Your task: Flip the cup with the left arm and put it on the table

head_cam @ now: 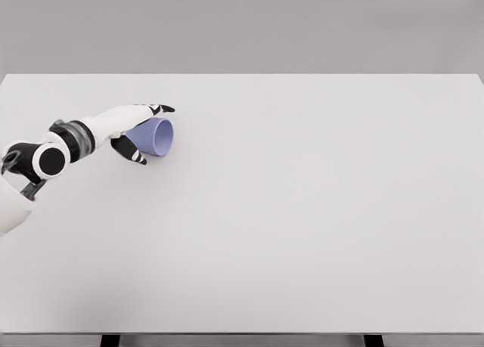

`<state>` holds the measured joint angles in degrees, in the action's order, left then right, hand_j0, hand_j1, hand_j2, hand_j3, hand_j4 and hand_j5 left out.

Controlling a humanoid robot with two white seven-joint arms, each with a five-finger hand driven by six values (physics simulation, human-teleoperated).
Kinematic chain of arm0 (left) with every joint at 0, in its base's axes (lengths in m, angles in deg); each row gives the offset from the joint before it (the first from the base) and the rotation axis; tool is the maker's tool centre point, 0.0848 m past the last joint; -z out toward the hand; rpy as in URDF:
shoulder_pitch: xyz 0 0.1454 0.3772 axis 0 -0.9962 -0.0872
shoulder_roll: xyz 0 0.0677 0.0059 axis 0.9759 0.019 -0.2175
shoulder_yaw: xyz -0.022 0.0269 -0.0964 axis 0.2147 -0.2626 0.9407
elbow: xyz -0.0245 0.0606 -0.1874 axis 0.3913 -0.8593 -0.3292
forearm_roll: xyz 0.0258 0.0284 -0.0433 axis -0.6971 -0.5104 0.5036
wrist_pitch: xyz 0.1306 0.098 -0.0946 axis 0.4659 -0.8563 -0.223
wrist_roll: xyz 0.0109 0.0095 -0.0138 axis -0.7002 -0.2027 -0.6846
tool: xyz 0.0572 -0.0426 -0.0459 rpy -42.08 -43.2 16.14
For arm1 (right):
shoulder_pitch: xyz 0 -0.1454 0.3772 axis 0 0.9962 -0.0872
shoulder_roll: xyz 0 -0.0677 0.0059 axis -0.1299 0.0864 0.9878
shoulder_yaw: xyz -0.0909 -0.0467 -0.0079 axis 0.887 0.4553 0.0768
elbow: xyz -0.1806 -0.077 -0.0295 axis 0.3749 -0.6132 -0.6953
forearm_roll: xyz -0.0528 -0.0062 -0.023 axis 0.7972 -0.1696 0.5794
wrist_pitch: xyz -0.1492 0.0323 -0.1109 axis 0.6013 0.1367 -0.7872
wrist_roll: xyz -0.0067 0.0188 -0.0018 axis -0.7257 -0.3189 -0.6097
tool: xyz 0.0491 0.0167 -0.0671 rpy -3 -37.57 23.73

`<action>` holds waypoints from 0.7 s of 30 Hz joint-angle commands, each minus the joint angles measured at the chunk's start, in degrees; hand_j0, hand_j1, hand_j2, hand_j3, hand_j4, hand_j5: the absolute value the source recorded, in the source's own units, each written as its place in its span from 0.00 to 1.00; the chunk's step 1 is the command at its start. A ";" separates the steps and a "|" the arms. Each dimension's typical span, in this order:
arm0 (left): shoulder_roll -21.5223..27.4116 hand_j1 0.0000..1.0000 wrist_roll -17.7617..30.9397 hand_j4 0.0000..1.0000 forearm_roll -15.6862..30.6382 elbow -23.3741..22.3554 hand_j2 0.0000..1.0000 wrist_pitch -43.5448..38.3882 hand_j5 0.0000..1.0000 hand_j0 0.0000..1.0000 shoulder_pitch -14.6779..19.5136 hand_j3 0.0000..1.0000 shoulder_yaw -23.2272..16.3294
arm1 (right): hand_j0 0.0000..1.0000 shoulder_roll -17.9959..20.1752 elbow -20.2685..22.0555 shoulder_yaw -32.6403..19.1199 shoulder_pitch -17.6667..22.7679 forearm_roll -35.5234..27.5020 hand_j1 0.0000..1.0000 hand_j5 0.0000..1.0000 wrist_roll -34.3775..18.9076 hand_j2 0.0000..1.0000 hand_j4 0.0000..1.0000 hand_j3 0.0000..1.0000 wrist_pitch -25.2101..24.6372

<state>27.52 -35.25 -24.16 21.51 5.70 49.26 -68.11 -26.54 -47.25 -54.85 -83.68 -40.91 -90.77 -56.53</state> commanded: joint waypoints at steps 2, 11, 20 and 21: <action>-0.17 1.00 -0.04 1.00 -0.07 -0.66 1.00 0.06 1.00 1.00 0.00 1.00 0.00 | 1.00 0.00 0.01 0.00 0.00 -0.01 1.00 1.00 -0.01 1.00 1.00 1.00 0.00; -2.10 1.00 -0.04 1.00 -0.16 -3.83 1.00 0.06 1.00 1.00 1.14 1.00 -0.88 | 1.00 0.00 0.01 0.00 0.00 -0.01 1.00 1.00 -0.01 1.00 1.00 1.00 0.00; -3.42 0.92 -0.04 0.92 -2.18 -4.97 0.92 0.06 0.92 0.92 1.14 0.92 -1.50 | 1.00 0.00 0.01 0.00 0.00 -0.01 1.00 1.00 -0.01 1.00 1.00 1.00 0.00; -3.50 0.88 -0.04 0.88 -2.18 -4.97 0.88 0.06 0.88 0.88 1.14 0.88 -1.49 | 1.00 0.00 0.01 0.00 0.00 -0.01 1.00 1.00 -0.01 1.00 1.00 1.00 0.00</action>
<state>24.27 -35.45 -26.79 16.71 6.02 50.40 -69.31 -26.54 -47.24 -54.85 -83.68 -40.91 -90.77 -56.53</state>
